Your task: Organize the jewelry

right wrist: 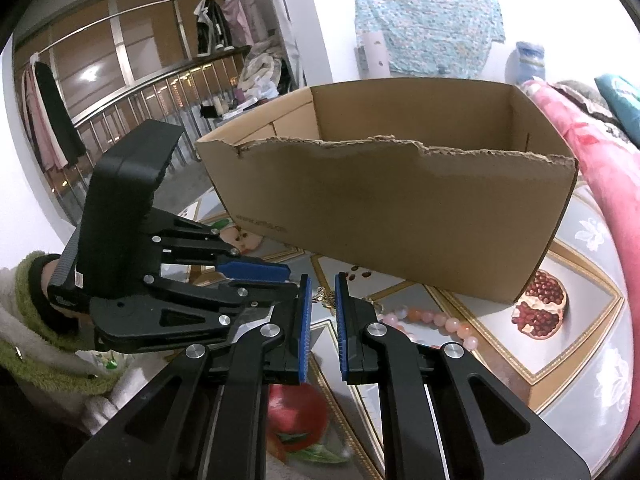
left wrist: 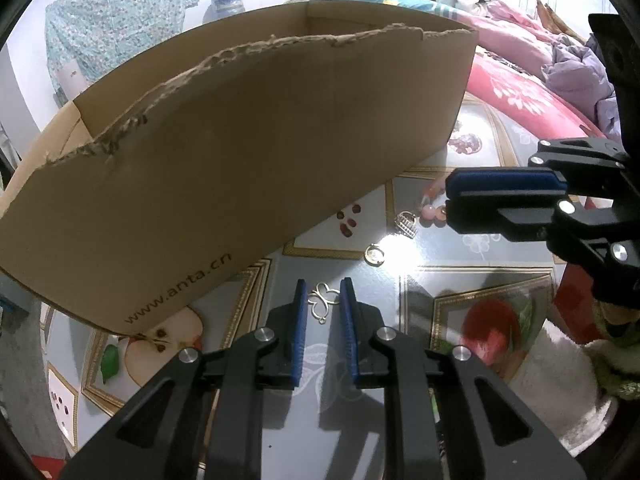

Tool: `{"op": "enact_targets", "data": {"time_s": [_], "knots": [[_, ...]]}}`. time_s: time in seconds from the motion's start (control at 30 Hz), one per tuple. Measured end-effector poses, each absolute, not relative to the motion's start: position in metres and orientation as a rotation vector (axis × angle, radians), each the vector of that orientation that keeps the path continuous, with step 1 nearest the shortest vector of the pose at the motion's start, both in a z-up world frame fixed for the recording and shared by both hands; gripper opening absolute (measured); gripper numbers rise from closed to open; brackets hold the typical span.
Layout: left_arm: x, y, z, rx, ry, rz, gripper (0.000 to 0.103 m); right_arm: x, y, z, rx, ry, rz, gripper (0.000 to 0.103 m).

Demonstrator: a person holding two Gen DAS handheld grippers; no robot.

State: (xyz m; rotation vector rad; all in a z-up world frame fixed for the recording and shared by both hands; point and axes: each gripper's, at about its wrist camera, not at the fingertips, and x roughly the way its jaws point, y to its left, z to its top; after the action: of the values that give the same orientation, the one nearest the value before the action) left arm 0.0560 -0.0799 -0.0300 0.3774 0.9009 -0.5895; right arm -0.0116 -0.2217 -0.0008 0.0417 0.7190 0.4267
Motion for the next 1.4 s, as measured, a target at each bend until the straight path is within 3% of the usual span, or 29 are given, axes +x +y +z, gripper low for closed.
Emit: {"op": "enact_targets", "data": {"time_s": [0.07, 0.57, 0.93, 1.23, 1.4], "knots": [[0.055, -0.082, -0.029, 0.384, 0.897, -0.584, 0.001, -0.012, -0.222, -0.001, 0.041, 0.719, 0.426, 0.01], [0.043, -0.059, -0.016, 0.262, 0.851, -0.566, 0.003, -0.018, -0.218, 0.015, 0.039, 0.68, 0.434, 0.01], [0.032, -0.034, -0.004, 0.179, 0.817, -0.485, 0.038, -0.005, -0.209, 0.098, -0.008, 0.51, 0.424, 0.009], [0.047, -0.043, -0.02, 0.227, 0.834, -0.482, 0.055, 0.07, -0.221, 0.082, 0.056, 0.655, 0.262, 0.01], [0.054, -0.049, -0.03, 0.231, 0.864, -0.496, 0.071, 0.069, -0.241, 0.089, 0.1, 0.638, 0.215, 0.02]]}}
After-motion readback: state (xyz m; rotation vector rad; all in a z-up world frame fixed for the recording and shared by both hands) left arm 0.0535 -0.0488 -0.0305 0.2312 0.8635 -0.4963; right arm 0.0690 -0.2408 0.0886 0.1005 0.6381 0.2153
